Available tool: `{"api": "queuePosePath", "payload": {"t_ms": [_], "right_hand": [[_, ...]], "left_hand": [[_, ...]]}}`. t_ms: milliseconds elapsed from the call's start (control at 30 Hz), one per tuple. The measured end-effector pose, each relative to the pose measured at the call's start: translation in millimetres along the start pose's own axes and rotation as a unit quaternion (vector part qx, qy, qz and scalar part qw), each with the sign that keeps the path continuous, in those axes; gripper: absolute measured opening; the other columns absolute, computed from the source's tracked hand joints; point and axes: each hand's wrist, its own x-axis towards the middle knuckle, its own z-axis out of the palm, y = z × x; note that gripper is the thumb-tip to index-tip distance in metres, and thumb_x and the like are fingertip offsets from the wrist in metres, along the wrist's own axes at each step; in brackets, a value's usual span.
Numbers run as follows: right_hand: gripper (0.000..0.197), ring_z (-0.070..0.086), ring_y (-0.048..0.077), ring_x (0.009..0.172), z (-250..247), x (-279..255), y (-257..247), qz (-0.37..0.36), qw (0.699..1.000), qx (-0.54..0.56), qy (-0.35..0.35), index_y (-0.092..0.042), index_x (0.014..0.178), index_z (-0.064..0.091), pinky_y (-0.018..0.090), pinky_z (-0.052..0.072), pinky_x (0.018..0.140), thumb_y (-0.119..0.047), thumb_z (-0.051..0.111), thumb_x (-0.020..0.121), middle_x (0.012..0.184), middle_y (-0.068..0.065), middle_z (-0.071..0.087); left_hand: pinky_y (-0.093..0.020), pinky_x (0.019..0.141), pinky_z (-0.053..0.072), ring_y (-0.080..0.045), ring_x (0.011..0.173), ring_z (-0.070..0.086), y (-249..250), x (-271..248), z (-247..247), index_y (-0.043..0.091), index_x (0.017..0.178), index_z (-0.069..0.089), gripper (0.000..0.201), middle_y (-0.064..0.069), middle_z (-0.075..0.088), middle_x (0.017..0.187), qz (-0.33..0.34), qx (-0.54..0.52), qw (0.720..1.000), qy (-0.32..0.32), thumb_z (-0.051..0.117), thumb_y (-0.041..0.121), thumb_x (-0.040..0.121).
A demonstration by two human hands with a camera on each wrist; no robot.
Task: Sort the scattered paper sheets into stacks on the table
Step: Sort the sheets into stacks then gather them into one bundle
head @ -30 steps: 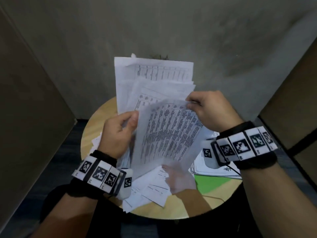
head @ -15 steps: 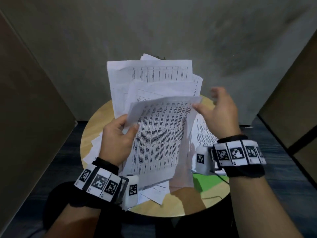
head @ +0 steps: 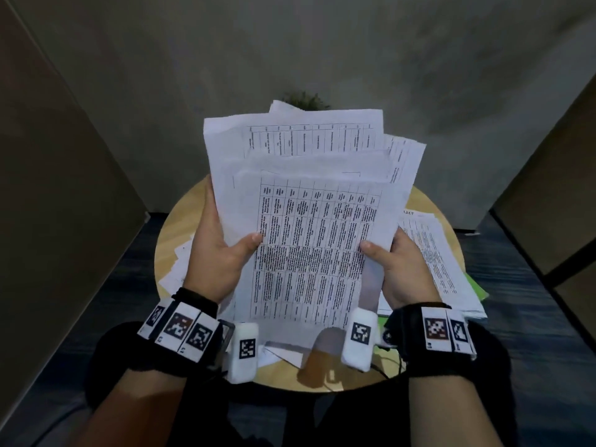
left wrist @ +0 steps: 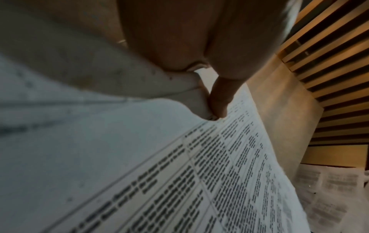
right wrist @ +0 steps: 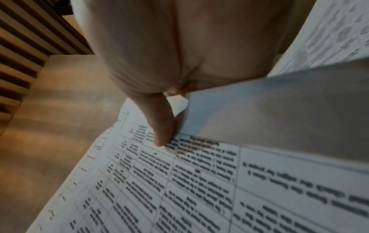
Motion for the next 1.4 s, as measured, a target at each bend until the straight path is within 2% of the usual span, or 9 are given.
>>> {"api": "queuePosePath", "payload": {"t_ms": [167,300,400,533,700,933,1100,1167,1400], "right_hand": [[0.028,0.069,0.013,0.094,9,-8,-15,-0.082,0.995,-0.052,0.039,-0.025,0.094,0.068,0.034,0.053,0.089,0.002,0.064,0.084,0.095,-0.005,0.074],[0.025,0.068,0.004,0.082,17,-7,-21,-0.116,0.992,-0.041,0.034,-0.020,0.093,0.066,0.019,0.052,0.074,0.004,0.063,0.084,0.085,-0.011,0.072],[0.027,0.068,0.012,0.091,22,-3,-4,-0.087,0.995,-0.045,0.034,-0.013,0.105,0.062,0.033,0.055,0.083,-0.002,0.068,0.082,0.092,-0.004,0.073],[0.036,0.066,0.022,0.101,31,-6,25,-0.036,0.997,-0.044,0.043,-0.013,0.114,0.056,0.054,0.048,0.095,-0.012,0.068,0.080,0.103,0.003,0.070],[0.016,0.064,0.023,0.099,40,-5,21,-0.057,0.993,-0.071,0.073,-0.022,0.098,0.058,0.054,0.049,0.092,-0.007,0.056,0.092,0.100,0.001,0.068],[0.018,0.063,0.022,0.102,37,0,20,-0.077,0.993,-0.059,0.062,-0.026,0.103,0.058,0.051,0.049,0.092,-0.015,0.057,0.090,0.103,-0.003,0.068],[0.031,0.058,0.002,0.093,35,-1,49,-0.008,0.989,-0.144,0.015,-0.020,0.121,0.046,0.020,0.045,0.075,-0.008,0.053,0.093,0.103,-0.010,0.061],[0.030,0.057,0.011,0.092,34,2,60,0.026,0.980,-0.199,-0.008,-0.017,0.123,0.044,0.015,0.039,0.064,-0.008,0.049,0.095,0.103,-0.005,0.058],[0.020,0.062,0.024,0.087,17,17,44,0.034,0.964,-0.262,-0.010,-0.012,0.118,0.045,0.043,0.055,0.080,-0.012,0.044,0.098,0.101,0.007,0.061]], "left_hand": [[-0.018,0.079,0.054,0.000,0.091,0.068,2,-3,5,0.018,0.104,0.060,0.039,0.021,0.073,0.090,-0.037,-0.006,0.997,0.073,0.062,-0.014,0.082],[-0.017,0.080,0.051,-0.002,0.091,0.067,-4,-2,3,-0.004,0.112,0.059,0.026,0.010,0.072,0.094,-0.022,0.023,0.994,0.108,0.062,-0.006,0.087],[-0.023,0.093,0.049,-0.006,0.111,0.060,-21,-10,3,0.005,0.133,0.037,0.053,-0.002,0.061,0.119,-0.076,0.002,0.992,0.100,0.060,-0.009,0.087],[-0.004,0.076,0.044,0.009,0.096,0.056,-37,-24,14,0.026,0.124,0.031,0.055,0.010,0.054,0.109,-0.123,0.022,0.989,0.080,0.053,-0.011,0.090],[-0.021,0.088,0.044,-0.007,0.105,0.055,-36,-15,21,0.024,0.129,0.032,0.041,0.010,0.055,0.112,-0.132,0.019,0.981,0.138,0.048,0.004,0.097],[-0.021,0.084,0.050,-0.001,0.102,0.057,-30,-13,23,0.026,0.118,0.036,0.027,0.016,0.057,0.108,-0.095,0.022,0.982,0.164,0.042,0.007,0.100],[-0.036,0.099,0.043,-0.022,0.114,0.053,-63,-27,22,0.026,0.124,0.034,0.032,0.010,0.056,0.116,-0.174,0.045,0.971,0.159,0.041,0.005,0.100],[-0.035,0.105,0.037,-0.025,0.123,0.047,-71,-29,22,0.018,0.139,0.029,0.041,-0.004,0.051,0.133,-0.213,0.064,0.962,0.156,0.040,0.006,0.101],[-0.021,0.076,0.039,-0.019,0.098,0.052,-54,-6,34,0.014,0.133,0.028,0.037,-0.004,0.052,0.118,-0.188,0.075,0.963,0.179,0.040,0.003,0.100]]}}
